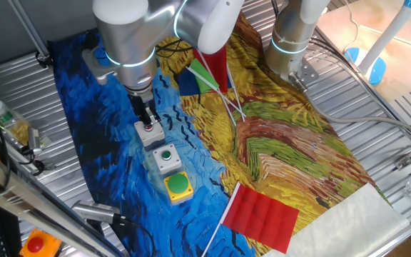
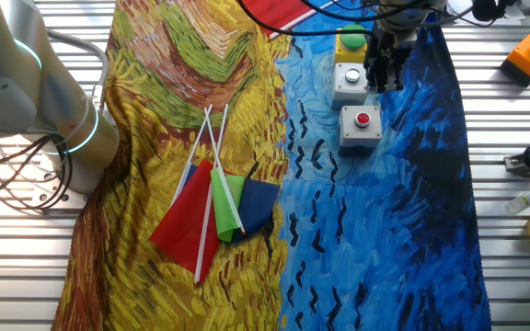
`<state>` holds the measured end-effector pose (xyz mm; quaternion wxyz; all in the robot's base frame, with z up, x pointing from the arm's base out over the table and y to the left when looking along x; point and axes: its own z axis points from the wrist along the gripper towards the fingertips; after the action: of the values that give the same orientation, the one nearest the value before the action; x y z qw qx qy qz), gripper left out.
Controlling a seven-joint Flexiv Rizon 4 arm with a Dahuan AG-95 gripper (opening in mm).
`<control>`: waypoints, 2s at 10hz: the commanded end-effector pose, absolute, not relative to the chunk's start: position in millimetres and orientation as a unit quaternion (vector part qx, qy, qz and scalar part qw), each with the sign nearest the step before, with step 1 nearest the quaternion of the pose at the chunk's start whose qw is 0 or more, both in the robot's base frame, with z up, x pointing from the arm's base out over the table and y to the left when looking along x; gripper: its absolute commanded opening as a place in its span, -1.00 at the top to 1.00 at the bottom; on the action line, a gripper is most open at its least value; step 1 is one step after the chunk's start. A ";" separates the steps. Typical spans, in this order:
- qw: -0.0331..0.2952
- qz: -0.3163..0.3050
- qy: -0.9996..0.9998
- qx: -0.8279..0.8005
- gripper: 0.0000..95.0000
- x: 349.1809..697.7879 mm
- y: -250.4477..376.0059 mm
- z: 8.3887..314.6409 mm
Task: Press three buttons from left to right in sequence
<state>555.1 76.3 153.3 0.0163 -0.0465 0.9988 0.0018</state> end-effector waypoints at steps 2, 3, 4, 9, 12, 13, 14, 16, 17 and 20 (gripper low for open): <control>0.017 0.002 0.999 -0.047 1.00 554.0 75.7 154.0; 0.017 0.002 0.999 -0.047 1.00 554.0 75.7 154.0; 0.017 0.002 0.999 -0.047 1.00 554.0 75.7 154.0; 0.017 0.002 0.999 -0.047 1.00 554.0 75.7 154.0; 0.017 0.002 0.999 -0.047 1.00 554.0 75.7 154.0; 0.017 0.002 0.999 -0.047 1.00 554.0 75.7 154.0; 0.017 0.002 0.999 -0.047 1.00 554.0 75.7 154.0; 0.017 0.002 0.999 -0.047 1.00 554.0 75.7 154.0; 0.017 0.002 0.999 -0.047 1.00 554.0 75.7 154.0; -0.029 0.042 0.997 -0.052 0.60 554.1 75.4 153.5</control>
<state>553.0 74.6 154.0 -0.0094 -0.0476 0.9985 0.0241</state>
